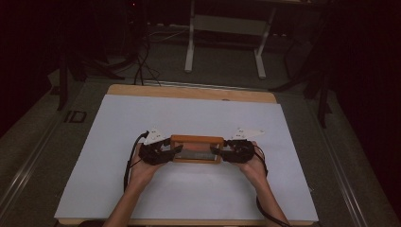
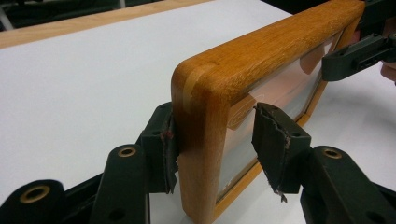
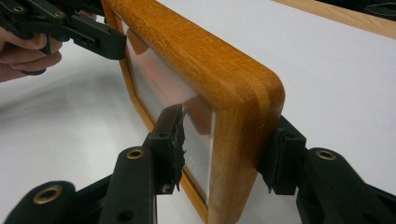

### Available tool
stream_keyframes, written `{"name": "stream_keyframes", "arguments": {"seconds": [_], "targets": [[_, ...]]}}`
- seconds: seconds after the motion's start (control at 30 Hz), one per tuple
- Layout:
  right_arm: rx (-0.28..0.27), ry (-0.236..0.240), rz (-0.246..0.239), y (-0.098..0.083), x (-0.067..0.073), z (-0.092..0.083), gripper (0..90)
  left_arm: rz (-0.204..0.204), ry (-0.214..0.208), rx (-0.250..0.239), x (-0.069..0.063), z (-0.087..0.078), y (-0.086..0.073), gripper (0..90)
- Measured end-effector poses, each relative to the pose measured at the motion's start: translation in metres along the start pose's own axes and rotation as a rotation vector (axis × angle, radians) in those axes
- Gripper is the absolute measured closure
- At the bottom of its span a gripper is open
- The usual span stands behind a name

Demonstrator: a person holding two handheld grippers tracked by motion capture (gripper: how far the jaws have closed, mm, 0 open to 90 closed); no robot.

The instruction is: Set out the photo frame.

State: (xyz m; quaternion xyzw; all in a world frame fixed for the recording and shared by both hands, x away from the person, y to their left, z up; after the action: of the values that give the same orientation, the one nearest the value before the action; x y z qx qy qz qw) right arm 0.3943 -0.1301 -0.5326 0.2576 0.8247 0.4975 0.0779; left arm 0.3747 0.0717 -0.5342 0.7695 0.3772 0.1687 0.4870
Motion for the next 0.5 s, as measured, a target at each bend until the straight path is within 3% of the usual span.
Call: {"name": "stream_keyframes", "arguments": {"seconds": [0.5], "targets": [[-0.003,0.022,0.042,-0.0014,-0.0044,0.0060,53.9,-0.036,0.008,0.005,0.0042,0.0019,-0.0005,51.7]]}}
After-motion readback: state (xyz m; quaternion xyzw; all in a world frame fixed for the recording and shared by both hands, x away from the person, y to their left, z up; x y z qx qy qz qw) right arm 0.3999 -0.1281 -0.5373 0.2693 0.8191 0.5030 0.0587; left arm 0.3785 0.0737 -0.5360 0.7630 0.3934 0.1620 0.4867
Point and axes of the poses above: each handheld gripper's, and its own axes: z roughly forward along the jaws, y roughly out of its top, x roughly to its left, the point moved 8 cm from there along z, roughly forward along the jaws, and after that the axes turned 1 degree about y, right-handed, at the moved point
